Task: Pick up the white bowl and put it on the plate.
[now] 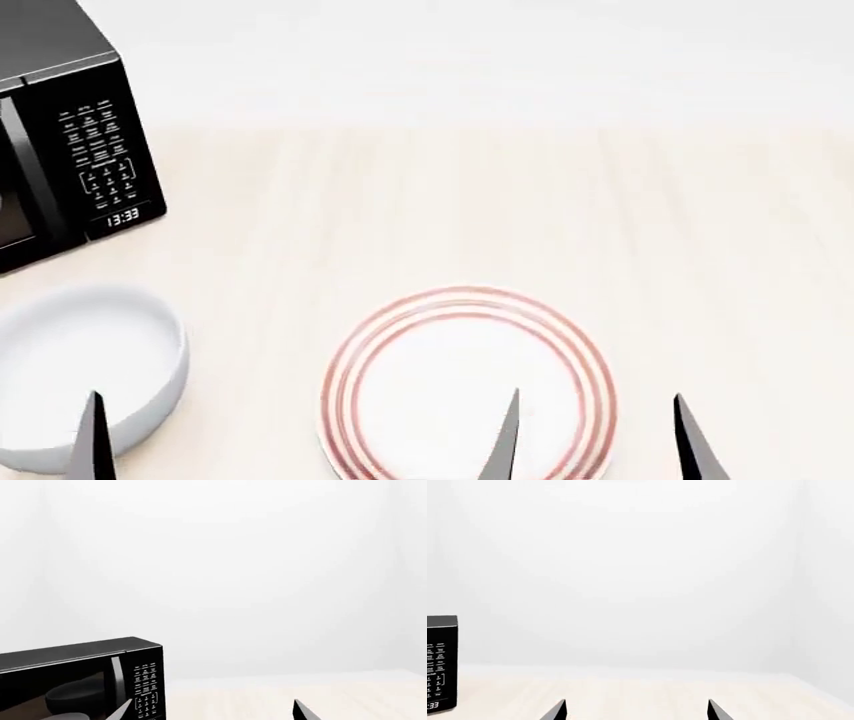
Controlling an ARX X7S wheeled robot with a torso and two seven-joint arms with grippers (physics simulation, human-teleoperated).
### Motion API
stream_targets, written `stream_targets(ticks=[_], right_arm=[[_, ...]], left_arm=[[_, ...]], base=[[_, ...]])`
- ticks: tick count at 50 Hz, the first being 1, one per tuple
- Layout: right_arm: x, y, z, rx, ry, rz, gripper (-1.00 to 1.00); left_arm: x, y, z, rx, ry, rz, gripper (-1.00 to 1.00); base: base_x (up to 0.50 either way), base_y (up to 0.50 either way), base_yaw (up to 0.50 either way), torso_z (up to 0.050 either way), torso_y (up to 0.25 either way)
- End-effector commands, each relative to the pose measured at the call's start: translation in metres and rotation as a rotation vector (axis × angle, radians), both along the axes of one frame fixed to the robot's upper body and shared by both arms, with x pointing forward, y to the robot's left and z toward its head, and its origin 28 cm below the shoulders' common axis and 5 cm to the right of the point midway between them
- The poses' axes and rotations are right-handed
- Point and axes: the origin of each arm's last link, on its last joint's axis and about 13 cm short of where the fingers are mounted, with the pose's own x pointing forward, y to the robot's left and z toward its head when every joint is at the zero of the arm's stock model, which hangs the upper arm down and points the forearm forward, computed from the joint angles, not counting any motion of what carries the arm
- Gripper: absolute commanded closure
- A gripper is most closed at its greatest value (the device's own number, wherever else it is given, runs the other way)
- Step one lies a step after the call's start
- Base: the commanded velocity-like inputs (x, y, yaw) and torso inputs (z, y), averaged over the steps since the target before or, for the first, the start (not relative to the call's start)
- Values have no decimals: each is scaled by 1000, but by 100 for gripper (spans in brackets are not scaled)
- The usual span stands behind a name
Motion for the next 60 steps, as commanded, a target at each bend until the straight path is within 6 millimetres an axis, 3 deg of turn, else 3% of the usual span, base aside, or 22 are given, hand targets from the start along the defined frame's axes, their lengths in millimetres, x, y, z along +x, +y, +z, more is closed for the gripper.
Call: stream_targets(ticks=[1, 24, 39, 42, 45, 51, 58, 59, 60], right_arm=[[1, 0, -1, 3, 3, 4, -100], [1, 2, -3, -12, 10, 18, -100], [1, 3, -6, -14, 20, 20, -100], [2, 3, -7, -15, 25, 20, -100], [2, 3, -9, -17, 28, 25, -100], [3, 3, -10, -18, 33, 24, -100], [3, 3, -10, -21, 33, 24, -100], [3, 3, -11, -21, 34, 24, -100], [2, 4, -11, -21, 33, 24, -100]], left_arm=[[1, 0, -2, 3, 6, 2, -100], [-1, 0, 0, 3, 3, 2, -100], [-6, 16, 41, 99, -32, 60, -100], [2, 21, 48, 111, -4, 68, -100], [11, 28, 73, 80, -2, 45, -100], [26, 39, 88, 75, 13, 67, -100], [59, 58, 75, 3, 180, 112, -100], [83, 57, 81, -102, 322, -2, -100], [95, 67, 66, -177, 487, -5, -100]], base=[[500, 0, 0, 0, 0], [67, 0, 0, 0, 1], [0, 0, 0, 0, 0], [0, 0, 0, 0, 0], [0, 0, 0, 0, 0], [0, 0, 0, 0, 0], [0, 0, 0, 0, 0], [0, 0, 0, 0, 0], [0, 0, 0, 0, 0]])
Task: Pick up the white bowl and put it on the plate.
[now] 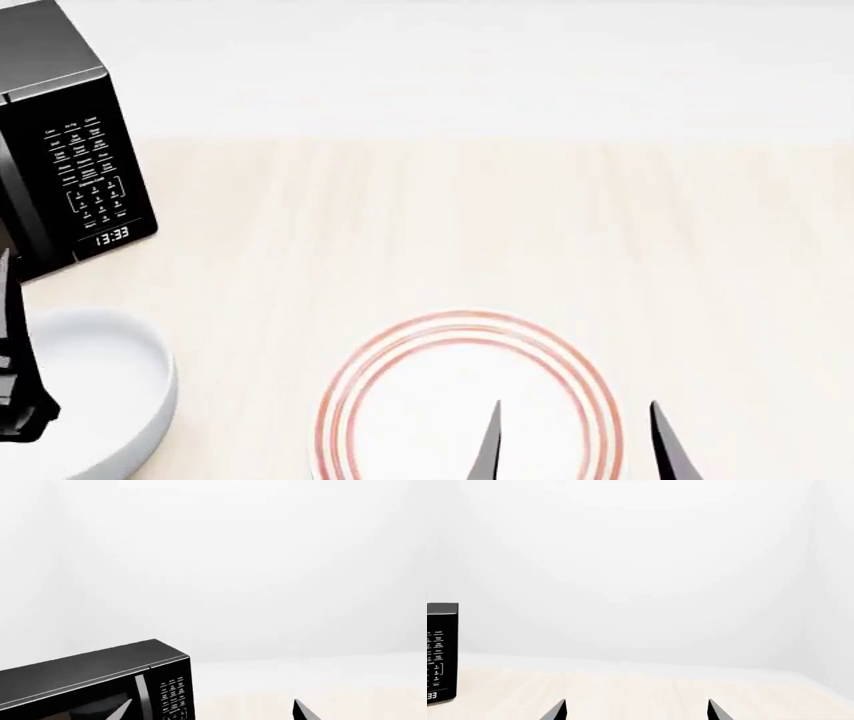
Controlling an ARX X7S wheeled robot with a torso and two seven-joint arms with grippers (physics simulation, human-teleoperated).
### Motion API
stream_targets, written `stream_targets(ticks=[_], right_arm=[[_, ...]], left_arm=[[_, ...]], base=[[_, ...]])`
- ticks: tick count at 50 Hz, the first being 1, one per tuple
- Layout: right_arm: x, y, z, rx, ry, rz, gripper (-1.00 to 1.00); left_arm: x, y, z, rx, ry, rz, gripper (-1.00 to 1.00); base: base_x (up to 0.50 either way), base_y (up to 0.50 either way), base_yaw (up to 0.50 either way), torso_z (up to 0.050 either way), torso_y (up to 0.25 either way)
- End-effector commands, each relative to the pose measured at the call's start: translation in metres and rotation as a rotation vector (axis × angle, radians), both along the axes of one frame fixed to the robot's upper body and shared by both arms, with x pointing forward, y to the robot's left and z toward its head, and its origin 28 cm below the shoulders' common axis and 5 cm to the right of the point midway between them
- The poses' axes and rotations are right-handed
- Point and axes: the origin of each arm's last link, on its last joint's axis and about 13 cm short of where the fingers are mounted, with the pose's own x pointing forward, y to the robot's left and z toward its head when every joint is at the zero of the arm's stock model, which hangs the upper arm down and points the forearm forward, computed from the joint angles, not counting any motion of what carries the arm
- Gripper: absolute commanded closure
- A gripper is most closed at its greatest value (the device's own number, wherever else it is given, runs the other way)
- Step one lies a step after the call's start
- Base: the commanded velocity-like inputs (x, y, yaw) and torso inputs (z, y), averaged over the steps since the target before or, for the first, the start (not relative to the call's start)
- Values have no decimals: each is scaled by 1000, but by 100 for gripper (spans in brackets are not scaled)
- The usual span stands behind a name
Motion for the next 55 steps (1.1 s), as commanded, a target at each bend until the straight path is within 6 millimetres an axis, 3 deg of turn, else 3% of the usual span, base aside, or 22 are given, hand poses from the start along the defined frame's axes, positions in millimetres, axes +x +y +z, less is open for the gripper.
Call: stream_targets(ticks=[1, 8, 55], right_arm=[[0, 0, -2, -2, 5, 1, -100], [1, 0, -3, -1, 8, -1, -100], [2, 1, -6, -4, 18, 3, -100]], left_arm=[[69, 41, -18, -282, 507, 15, -100], [73, 47, -28, -331, 569, 40, -100], [82, 59, -32, -340, 574, 147, -100]], base=[[0, 0, 0, 0, 0], [0, 0, 0, 0, 0], [0, 0, 0, 0, 0]])
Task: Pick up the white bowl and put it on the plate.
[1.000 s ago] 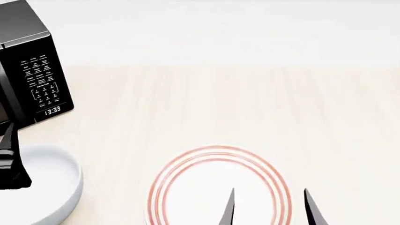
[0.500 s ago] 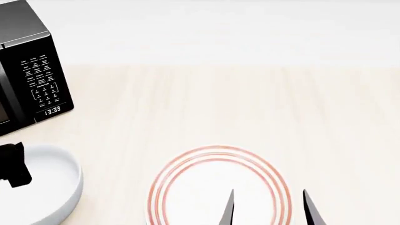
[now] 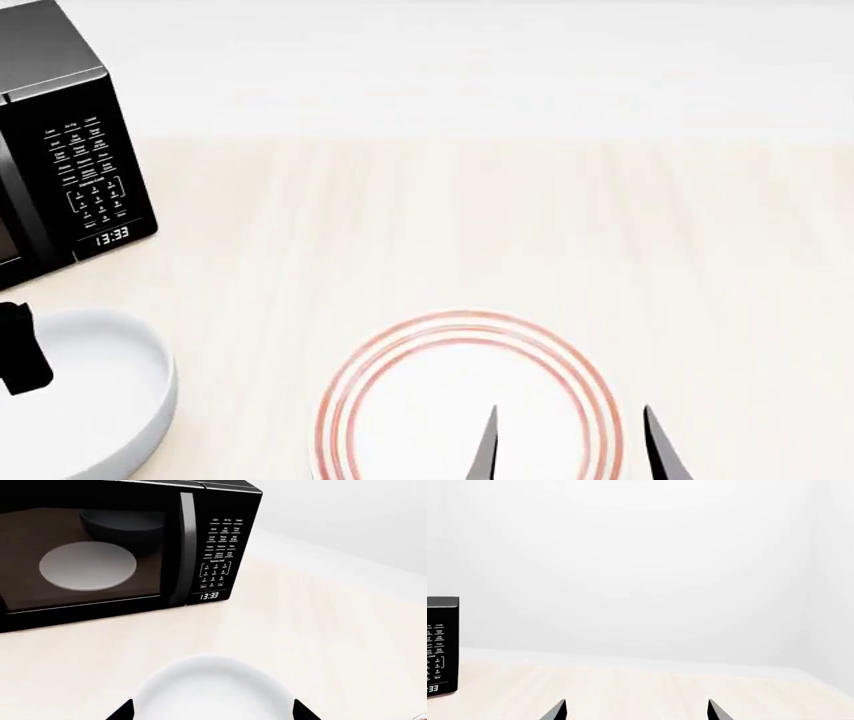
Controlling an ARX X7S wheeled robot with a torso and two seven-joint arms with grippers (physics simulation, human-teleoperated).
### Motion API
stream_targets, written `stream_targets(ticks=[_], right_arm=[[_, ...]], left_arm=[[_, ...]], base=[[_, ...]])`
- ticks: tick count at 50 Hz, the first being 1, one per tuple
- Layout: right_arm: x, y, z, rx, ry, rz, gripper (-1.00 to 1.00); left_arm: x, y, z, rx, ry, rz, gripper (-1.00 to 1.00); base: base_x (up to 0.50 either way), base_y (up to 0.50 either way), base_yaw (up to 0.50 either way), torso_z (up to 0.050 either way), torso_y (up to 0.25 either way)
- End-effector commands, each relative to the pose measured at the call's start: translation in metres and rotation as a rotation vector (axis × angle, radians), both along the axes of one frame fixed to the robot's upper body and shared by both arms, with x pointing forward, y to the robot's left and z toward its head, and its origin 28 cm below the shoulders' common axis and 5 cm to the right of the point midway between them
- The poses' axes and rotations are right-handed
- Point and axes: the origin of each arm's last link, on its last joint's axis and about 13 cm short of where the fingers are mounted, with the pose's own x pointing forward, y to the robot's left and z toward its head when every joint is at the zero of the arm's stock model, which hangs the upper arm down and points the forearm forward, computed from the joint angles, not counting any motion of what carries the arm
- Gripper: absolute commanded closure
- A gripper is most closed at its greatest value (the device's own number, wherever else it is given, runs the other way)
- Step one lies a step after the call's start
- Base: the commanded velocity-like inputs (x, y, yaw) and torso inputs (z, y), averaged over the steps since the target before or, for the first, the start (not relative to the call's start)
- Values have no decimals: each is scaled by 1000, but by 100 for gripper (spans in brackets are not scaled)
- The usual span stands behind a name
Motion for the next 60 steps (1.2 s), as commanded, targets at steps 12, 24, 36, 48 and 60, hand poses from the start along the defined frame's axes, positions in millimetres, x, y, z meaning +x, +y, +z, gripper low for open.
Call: stream_targets(ticks=[12, 24, 36, 48, 60], right_arm=[[0, 0, -1, -1, 1, 1, -100], [0, 0, -1, -2, 2, 1, -100], [0, 1, -1, -2, 3, 3, -100], [0, 1, -2, -3, 4, 5, -100], [0, 2, -2, -5, 6, 9, -100]], left_arm=[[3, 9, -11, 8, 26, 50, -100], [7, 15, -17, 16, 36, 76, -100], [7, 19, -25, 15, 56, 103, -100], [15, 28, -37, 11, 96, 91, -100], [19, 30, -43, 24, 112, 90, -100]], base=[[0, 0, 0, 0, 0], [0, 0, 0, 0, 0], [0, 0, 0, 0, 0], [0, 0, 0, 0, 0], [0, 0, 0, 0, 0]])
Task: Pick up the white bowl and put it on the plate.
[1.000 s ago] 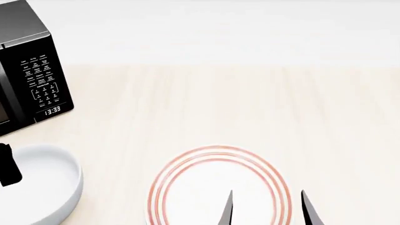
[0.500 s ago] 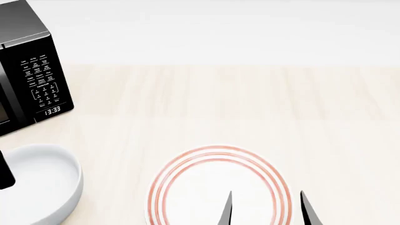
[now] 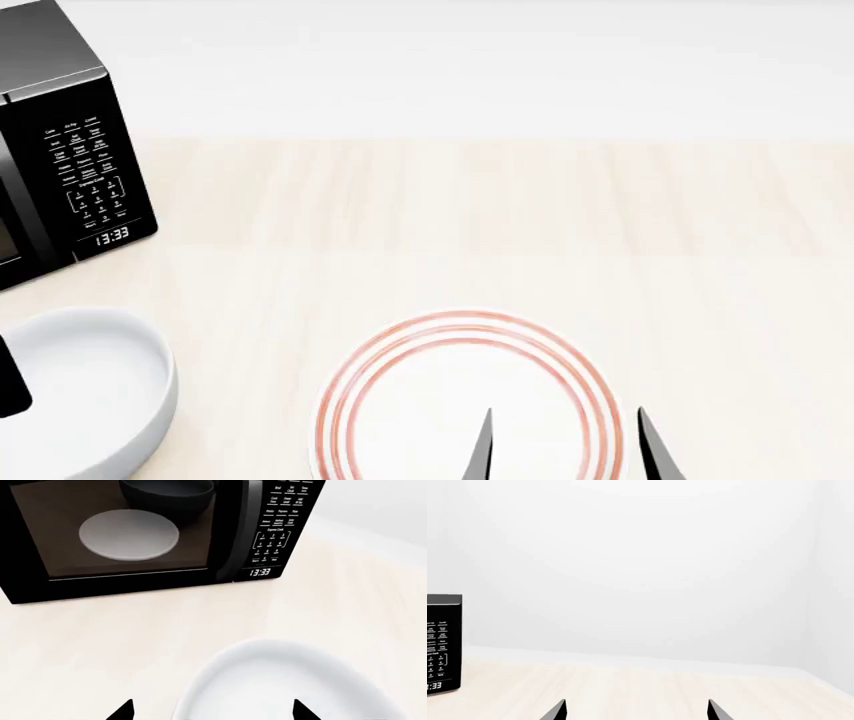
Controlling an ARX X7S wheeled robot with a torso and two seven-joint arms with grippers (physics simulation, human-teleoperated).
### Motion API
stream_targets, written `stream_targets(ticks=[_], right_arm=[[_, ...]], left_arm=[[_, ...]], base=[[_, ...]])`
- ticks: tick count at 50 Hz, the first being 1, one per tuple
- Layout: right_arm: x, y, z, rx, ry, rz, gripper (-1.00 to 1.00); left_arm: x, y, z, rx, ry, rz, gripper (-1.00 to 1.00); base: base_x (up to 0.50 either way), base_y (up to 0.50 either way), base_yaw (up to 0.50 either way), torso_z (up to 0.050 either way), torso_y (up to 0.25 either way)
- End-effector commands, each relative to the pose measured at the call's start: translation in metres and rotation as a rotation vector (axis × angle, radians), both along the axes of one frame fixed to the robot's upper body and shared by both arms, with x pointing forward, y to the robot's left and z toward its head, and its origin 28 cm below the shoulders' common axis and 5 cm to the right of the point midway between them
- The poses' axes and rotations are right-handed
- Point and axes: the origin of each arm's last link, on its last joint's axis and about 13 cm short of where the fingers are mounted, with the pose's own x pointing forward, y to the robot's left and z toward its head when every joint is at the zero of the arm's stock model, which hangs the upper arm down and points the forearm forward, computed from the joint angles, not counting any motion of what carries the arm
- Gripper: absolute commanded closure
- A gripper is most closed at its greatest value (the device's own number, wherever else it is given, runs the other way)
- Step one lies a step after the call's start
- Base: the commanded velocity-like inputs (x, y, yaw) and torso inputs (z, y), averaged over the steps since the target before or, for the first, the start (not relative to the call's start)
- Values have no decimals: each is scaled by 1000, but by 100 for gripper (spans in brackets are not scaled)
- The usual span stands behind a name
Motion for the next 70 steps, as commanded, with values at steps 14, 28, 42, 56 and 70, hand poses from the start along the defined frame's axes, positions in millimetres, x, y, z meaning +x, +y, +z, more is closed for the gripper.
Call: stream_targets(ticks=[14, 28, 42, 56, 70], right_arm=[[0, 0, -1, -3, 3, 3, -100], [0, 0, -1, -4, 2, 3, -100], [0, 1, -1, -4, 3, 3, -100], [0, 1, -2, -6, 4, 7, -100], [0, 1, -2, -8, 5, 8, -100]], left_arm=[[-1, -1, -15, 0, 39, -1, -100], [1, 7, -21, 1, 47, 26, -100], [-3, 6, -22, 6, 55, 40, -100], [2, 7, -27, 0, 61, 43, -100], [9, 9, -35, -6, 67, 40, -100]], base=[[0, 0, 0, 0, 0], [0, 0, 0, 0, 0], [0, 0, 0, 0, 0], [0, 0, 0, 0, 0], [0, 0, 0, 0, 0]])
